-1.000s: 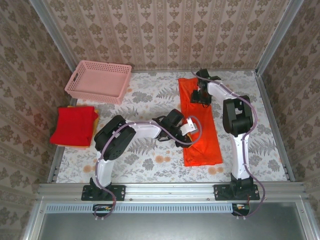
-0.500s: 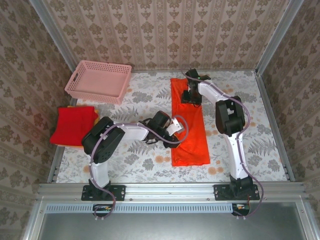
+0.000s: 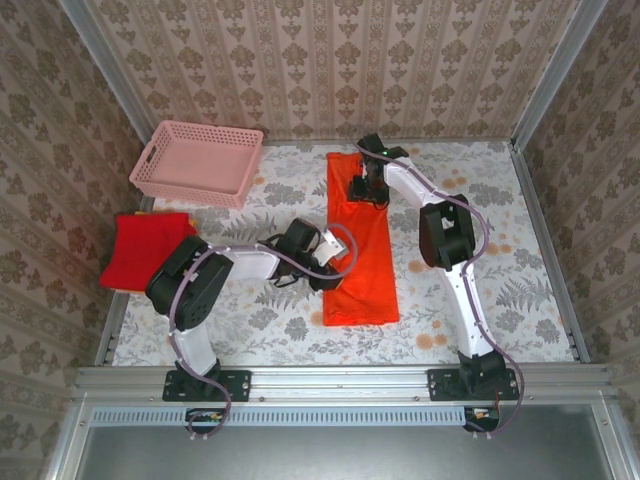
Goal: Fold and stack the t-shirts
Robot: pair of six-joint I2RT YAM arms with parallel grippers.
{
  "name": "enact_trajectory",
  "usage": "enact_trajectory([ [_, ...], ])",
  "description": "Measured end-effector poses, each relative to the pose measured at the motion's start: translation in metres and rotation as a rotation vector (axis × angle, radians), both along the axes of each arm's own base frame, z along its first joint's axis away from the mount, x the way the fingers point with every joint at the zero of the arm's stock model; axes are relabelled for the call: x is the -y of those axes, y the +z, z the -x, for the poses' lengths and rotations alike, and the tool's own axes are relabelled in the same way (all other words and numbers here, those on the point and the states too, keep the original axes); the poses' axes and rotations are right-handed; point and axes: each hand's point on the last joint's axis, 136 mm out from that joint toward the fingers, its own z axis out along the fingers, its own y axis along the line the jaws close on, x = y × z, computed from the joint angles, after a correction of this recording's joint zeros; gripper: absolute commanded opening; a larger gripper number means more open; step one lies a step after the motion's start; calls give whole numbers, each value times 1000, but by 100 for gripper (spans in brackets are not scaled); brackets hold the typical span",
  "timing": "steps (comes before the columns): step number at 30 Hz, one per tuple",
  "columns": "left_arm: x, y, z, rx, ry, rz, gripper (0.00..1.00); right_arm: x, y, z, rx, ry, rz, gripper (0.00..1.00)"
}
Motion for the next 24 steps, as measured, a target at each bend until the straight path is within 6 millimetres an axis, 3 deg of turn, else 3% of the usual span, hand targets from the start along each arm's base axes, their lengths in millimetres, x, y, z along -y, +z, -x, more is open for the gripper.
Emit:
enact_trajectory([
  [4, -12, 1, -16, -4, 43, -14, 28, -5, 1, -14, 20, -12, -15, 52],
  [8, -10, 2, -25, -8, 46, -30, 28, -7, 2, -31, 43, -35, -41, 52],
  [15, -2, 1, -42, -3, 51, -26, 28, -2, 5, -48, 67, -73, -111, 65],
  [18, -3, 2, -47, -2, 61, -24, 30, -1, 7, -50, 76, -58, -118, 76],
  [24, -6, 7, -50, -7, 80, -18, 51, -2, 15, -39, 104, 37, -113, 93],
])
